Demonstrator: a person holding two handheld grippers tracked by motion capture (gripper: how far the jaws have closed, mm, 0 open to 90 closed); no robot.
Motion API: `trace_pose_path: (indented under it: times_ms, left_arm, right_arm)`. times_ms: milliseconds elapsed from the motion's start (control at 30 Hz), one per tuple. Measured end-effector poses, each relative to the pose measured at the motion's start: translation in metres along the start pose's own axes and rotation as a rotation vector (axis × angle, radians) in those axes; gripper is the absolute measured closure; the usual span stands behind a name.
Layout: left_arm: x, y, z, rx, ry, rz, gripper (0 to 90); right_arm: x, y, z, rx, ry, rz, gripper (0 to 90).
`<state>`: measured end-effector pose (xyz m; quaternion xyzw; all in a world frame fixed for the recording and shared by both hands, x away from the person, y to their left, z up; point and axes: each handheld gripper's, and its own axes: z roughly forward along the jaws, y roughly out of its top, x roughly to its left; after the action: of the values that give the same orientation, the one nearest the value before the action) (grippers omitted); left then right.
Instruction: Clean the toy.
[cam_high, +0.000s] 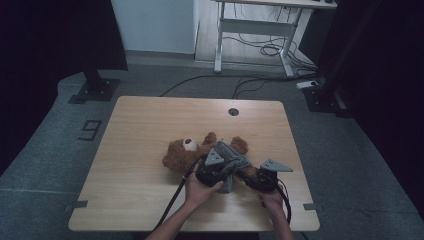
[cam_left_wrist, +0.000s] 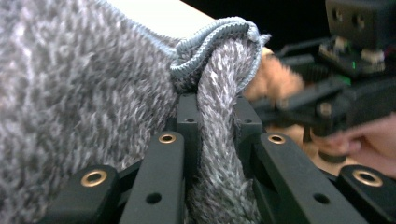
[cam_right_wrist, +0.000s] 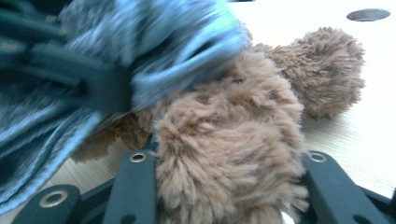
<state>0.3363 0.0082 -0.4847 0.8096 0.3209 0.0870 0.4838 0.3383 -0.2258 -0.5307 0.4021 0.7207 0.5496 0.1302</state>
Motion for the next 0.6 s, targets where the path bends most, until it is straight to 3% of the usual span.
trace_pose_path:
  times_ms: [100, 167, 300, 467, 533, 600]
  left_arm:
    - [0.001, -0.011, -0.007, 0.006, 0.02, 0.023, 77.3]
    - [0.007, -0.026, -0.018, -0.001, 0.032, 0.004, 77.4]
    - [0.016, -0.039, -0.035, -0.018, 0.047, -0.021, 77.4]
    - [0.025, -0.049, -0.051, -0.017, 0.082, -0.013, 77.3]
    - [0.036, -0.058, -0.065, -0.024, 0.097, -0.046, 77.3]
    - [0.039, -0.06, -0.069, -0.028, 0.098, -0.055, 77.3]
  right_arm:
    - [0.0, 0.0, -0.001, -0.005, 0.002, 0.005, 58.1]
    - [-0.001, 0.0, -0.001, -0.012, 0.005, 0.012, 58.1]
    - [-0.001, 0.001, -0.002, -0.017, 0.007, -0.002, 58.0]
    - [-0.001, 0.0, -0.003, -0.026, 0.011, -0.018, 57.9]
    - [-0.001, -0.001, -0.002, -0.027, 0.019, -0.023, 57.8]
    - [-0.001, -0.001, -0.002, -0.026, 0.022, -0.023, 57.8]
